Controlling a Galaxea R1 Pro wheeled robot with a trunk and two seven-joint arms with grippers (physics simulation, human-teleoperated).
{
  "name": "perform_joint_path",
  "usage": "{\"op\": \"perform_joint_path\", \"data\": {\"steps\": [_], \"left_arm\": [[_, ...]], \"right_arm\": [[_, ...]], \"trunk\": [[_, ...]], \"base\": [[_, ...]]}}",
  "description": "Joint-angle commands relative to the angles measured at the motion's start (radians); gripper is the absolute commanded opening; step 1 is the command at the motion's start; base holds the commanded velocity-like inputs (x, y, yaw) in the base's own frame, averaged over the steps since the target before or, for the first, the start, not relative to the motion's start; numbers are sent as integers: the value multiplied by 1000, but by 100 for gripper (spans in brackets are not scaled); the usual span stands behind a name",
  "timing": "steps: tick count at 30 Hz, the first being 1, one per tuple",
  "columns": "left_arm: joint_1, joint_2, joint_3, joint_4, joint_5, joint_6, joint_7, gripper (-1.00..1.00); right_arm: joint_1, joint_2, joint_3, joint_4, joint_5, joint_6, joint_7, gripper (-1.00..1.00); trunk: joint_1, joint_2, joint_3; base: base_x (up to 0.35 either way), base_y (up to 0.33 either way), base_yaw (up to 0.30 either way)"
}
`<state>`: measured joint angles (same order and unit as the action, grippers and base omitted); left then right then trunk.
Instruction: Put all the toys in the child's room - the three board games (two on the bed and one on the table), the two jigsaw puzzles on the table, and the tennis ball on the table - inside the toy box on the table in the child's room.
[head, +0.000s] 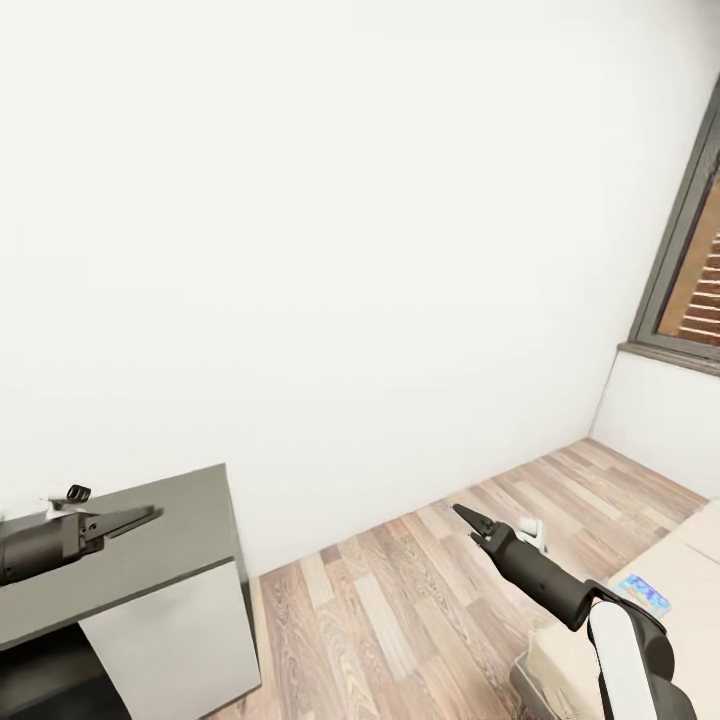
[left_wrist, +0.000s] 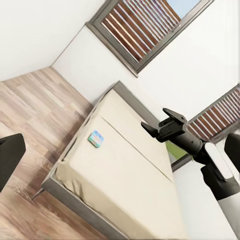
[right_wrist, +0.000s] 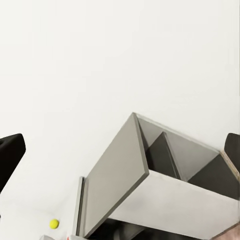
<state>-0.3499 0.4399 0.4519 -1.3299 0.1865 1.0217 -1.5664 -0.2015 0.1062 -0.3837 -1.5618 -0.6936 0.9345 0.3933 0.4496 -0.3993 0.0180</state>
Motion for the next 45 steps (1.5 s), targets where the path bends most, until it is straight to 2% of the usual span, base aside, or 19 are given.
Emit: {"op": "perform_joint_path", "data": {"steps": [1, 9, 21, 45], "left_arm": [[0, 0, 0, 0, -1, 11, -4, 100], [1, 0, 0, 0, -1, 11, -4, 100], [1, -1, 1, 0, -1, 11, -4, 100], [1, 0, 1, 0, -1, 11, -4, 100]], "right_arm": [[-1, 1, -3, 0, 6, 6, 8, 100], [-1, 1, -1, 0, 5, 6, 6, 100], [-1, 1, -2, 0, 5, 6, 4, 100], [-1, 1, -2, 0, 6, 5, 1, 100]], "trunk": [[0, -1, 0], [0, -1, 4], [0, -1, 1], [0, -1, -20]], "base": [[47, 0, -262], [155, 0, -242], [222, 0, -109], [16, 0, -230]]}}
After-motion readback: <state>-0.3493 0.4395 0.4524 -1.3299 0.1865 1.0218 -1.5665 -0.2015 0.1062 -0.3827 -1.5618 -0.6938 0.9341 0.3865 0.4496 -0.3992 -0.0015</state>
